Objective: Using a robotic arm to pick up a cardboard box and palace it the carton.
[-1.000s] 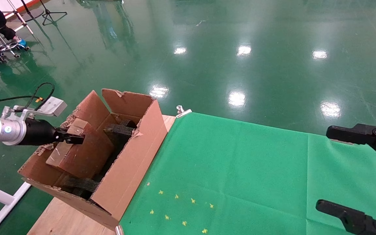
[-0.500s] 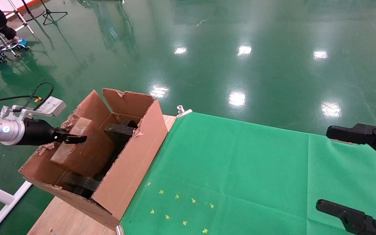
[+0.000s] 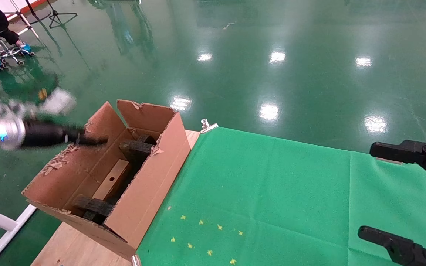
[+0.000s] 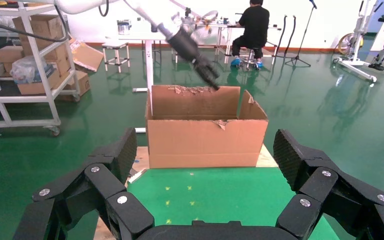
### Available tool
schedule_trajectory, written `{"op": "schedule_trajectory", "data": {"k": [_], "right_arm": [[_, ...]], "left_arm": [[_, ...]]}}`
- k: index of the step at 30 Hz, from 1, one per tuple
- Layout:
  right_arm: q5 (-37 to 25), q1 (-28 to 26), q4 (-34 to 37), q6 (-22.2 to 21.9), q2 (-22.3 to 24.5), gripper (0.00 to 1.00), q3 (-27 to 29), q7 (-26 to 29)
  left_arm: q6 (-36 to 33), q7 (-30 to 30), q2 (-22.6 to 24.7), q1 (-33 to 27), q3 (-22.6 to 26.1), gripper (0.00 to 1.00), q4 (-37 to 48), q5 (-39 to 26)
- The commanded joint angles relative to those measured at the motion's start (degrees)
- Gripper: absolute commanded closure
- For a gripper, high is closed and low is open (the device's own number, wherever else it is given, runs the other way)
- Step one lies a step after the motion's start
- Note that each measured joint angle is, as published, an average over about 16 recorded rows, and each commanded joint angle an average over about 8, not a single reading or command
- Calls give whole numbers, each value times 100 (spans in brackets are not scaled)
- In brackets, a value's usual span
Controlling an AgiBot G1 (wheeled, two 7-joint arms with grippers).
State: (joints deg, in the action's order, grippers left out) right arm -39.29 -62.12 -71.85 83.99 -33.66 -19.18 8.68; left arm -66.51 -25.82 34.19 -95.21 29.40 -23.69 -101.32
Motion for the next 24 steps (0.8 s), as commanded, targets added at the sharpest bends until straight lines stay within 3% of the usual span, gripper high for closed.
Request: {"op": "schedule_trajectory", "data": {"k": [1, 10, 24], "right_arm": [[0, 0, 0, 0, 0, 0, 0, 0], [1, 0, 2, -1, 1, 0, 0, -1], [2, 1, 2, -1, 1, 0, 0, -1]], "left_arm": [[-209, 143, -66, -111, -120, 0, -179, 221], [-932, -23, -217, -343, -404, 0, -852, 838], [-943, 22, -213, -253, -415, 0, -952, 928]]}}
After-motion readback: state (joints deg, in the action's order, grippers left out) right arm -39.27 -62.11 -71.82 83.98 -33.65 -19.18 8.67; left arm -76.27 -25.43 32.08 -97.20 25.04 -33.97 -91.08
